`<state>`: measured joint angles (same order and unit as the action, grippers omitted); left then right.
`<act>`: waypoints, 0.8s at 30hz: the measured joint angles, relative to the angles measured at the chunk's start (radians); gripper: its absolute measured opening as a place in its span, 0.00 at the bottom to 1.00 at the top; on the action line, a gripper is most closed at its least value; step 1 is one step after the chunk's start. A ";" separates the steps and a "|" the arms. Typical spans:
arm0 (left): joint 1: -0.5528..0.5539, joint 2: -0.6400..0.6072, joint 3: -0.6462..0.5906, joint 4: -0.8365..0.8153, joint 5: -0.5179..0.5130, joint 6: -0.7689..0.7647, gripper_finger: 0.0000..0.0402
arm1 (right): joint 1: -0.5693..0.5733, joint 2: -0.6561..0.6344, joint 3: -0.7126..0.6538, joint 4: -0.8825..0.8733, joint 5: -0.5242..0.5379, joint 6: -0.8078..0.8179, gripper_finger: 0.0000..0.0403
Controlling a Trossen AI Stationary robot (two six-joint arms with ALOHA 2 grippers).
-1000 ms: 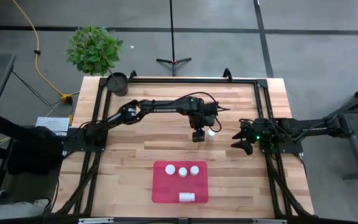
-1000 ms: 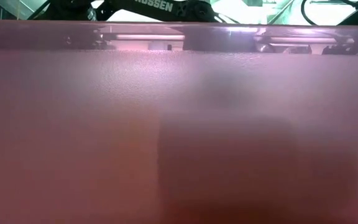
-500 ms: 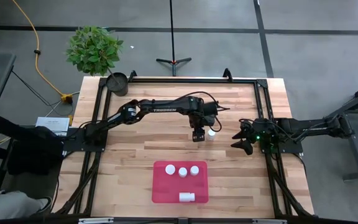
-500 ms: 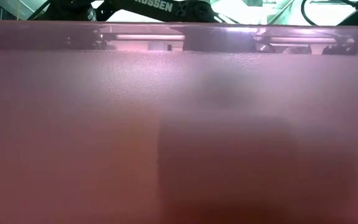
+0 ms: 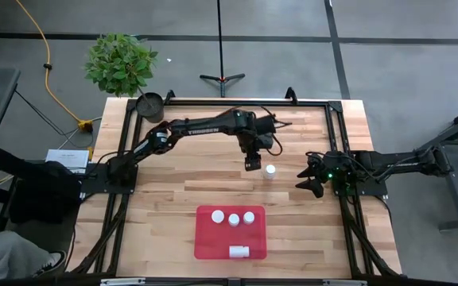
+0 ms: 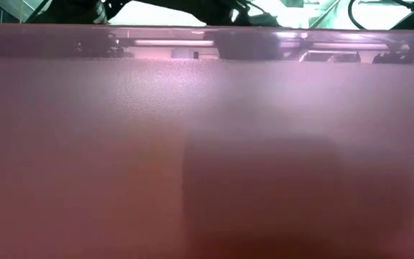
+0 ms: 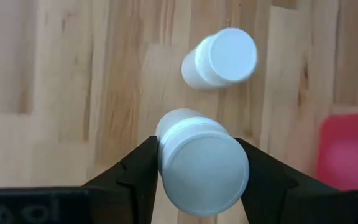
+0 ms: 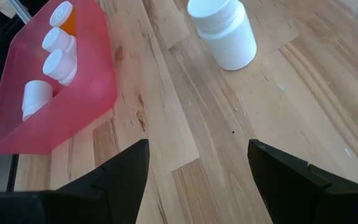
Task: Pick and place pill bottles into a basket
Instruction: Put the white pill bottle into the red bin
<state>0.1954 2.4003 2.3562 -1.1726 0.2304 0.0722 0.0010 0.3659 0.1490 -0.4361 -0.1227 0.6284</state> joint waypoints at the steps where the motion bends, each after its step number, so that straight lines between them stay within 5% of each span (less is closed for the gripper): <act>1: 0.003 -0.012 0.000 -0.003 0.000 -0.001 0.52 | 0.000 0.000 0.000 -0.001 0.000 0.000 0.65; 24: 0.033 -0.372 0.000 -0.004 -0.005 -0.016 0.52 | 0.000 0.000 0.000 -0.004 0.007 0.003 0.65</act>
<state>0.2287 2.0284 2.3562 -1.1764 0.2254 0.0558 0.0009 0.3656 0.1493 -0.4397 -0.1153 0.6316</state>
